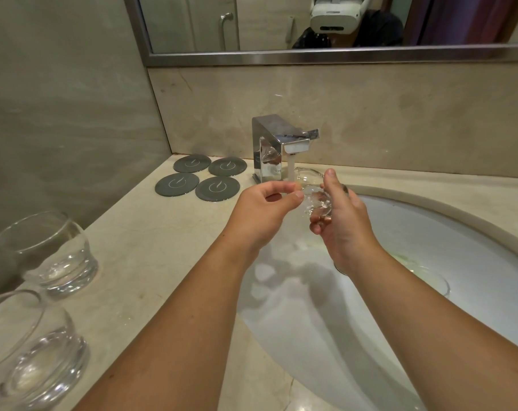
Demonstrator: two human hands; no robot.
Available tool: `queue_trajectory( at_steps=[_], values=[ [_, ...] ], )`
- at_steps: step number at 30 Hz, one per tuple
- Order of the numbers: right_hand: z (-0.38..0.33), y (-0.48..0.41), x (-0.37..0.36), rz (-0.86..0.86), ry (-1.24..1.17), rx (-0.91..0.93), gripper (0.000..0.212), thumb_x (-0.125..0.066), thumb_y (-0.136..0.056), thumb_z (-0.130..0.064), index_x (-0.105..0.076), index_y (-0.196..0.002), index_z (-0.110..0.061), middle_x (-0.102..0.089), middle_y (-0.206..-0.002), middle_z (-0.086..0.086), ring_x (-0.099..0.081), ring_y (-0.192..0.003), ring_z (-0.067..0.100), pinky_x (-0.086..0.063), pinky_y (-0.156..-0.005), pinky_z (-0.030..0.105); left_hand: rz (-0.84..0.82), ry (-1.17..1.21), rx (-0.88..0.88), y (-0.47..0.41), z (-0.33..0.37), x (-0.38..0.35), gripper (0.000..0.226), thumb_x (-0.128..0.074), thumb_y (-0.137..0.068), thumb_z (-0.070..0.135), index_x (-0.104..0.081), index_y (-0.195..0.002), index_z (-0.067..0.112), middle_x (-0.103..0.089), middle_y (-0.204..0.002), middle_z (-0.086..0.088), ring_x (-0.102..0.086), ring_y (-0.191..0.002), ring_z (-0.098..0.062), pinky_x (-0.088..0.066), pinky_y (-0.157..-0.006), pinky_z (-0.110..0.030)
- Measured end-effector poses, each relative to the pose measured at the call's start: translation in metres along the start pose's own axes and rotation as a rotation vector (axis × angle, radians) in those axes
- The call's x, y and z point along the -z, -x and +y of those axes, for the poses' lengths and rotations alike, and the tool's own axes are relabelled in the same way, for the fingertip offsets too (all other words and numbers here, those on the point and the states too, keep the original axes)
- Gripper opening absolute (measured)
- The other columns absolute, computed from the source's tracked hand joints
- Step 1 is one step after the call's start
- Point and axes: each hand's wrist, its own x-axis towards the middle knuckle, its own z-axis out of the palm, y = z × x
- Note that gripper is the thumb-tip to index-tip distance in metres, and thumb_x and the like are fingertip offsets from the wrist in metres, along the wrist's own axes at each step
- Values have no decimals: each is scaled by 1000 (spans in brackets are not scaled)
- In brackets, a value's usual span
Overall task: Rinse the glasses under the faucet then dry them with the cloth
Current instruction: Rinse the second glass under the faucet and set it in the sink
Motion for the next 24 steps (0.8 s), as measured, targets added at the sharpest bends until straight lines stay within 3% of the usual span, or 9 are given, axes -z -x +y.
queue_trajectory(
  at_steps=[3, 6, 10, 15, 24],
  values=[
    [-1, 1, -1, 1, -3, 9, 37, -71, -97, -52, -65, -102, -16, -63, -93, 7, -49, -53, 15, -35, -48, 29, 4, 5, 1, 0, 0, 0, 8, -83, -93, 25, -77, -99, 27, -69, -101, 0, -59, -85, -6, -46, -68, -12],
    [-3, 2, -1, 14, -13, 4, 35, -71, -98, -51, -65, -102, -16, -63, -94, 5, -48, -52, 15, -35, -48, 28, 17, 23, 8, -2, -2, 1, 13, -84, -92, 26, -74, -99, 28, -68, -106, -2, -59, -94, -11, -47, -77, -23],
    [-4, 3, -1, 14, -14, 11, 34, -71, -98, -50, -64, -101, -16, -61, -90, 6, -48, -52, 15, -34, -48, 29, -3, 22, -8, -2, -2, 1, 13, -82, -93, 26, -74, -102, 31, -72, -110, 1, -63, -98, -8, -47, -78, -21],
    [-2, 3, -1, 1, 9, 26, 34, -73, -96, -50, -65, -102, -16, -60, -90, 3, -49, -54, 16, -35, -49, 30, -25, 26, -43, -4, -5, 0, 5, -79, -97, 26, -78, -102, 28, -76, -98, 10, -66, -78, 15, -47, -68, -4],
    [4, -3, 1, 50, 74, 47, 41, -78, -90, -58, -65, -98, -19, -63, -97, 5, -51, -53, 16, -40, -51, 31, 49, -19, -54, -10, -14, 0, 12, -81, -96, 31, -77, -101, 21, -73, -90, 10, -60, -66, 14, -44, -62, -5]
  ],
)
